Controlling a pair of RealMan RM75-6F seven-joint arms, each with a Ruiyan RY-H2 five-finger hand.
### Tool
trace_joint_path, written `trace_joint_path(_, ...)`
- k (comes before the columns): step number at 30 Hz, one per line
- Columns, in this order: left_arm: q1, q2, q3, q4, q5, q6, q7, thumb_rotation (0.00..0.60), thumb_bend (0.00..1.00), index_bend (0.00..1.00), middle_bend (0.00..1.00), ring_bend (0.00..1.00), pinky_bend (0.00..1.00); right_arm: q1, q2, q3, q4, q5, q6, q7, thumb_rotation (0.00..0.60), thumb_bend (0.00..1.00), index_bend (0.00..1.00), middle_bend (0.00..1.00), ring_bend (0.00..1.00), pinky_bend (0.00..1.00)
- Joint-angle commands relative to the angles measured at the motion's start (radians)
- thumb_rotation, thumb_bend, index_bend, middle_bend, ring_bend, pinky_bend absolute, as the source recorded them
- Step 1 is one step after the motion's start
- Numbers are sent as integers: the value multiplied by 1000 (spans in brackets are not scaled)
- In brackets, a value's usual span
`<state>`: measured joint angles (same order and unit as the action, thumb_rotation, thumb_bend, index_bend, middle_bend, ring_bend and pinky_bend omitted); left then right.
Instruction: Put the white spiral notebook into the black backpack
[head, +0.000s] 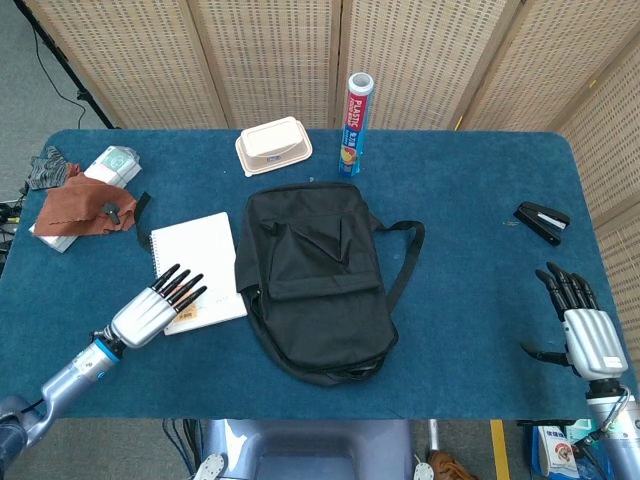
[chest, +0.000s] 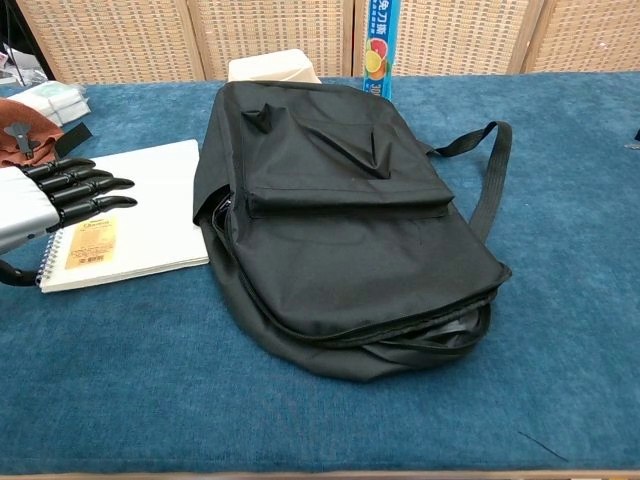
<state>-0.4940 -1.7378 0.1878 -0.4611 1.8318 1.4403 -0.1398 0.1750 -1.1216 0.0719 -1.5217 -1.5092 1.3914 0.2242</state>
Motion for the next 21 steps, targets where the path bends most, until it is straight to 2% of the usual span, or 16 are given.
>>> trace_joint_path(1, 2, 14, -3, -10, -5, 10, -6, 600, 932, 0, 0, 0, 0, 1, -1, 0, 0, 1, -1, -1, 600, 0, 0, 0, 0, 0)
trace_joint_path(16, -20, 21, -12, -50, -22, -19, 21, 600, 932, 0, 0, 0, 3, 0, 2, 1, -4, 2, 0, 0, 600, 0, 0, 0, 0, 0)
trace_joint_path(19, -25, 23, -12, -62, -26, -34, 28, 600, 930, 0, 0, 1, 58, 0, 2, 0, -5, 1, -1, 0, 600, 0, 0, 0, 0, 0)
trace_joint_path(21, -28, 24, -14, -71, -29, -43, 39, 600, 929, 6, 70, 65, 152, 0, 3, -1, -6, 2, -2, 1, 600, 0, 0, 0, 0, 0)
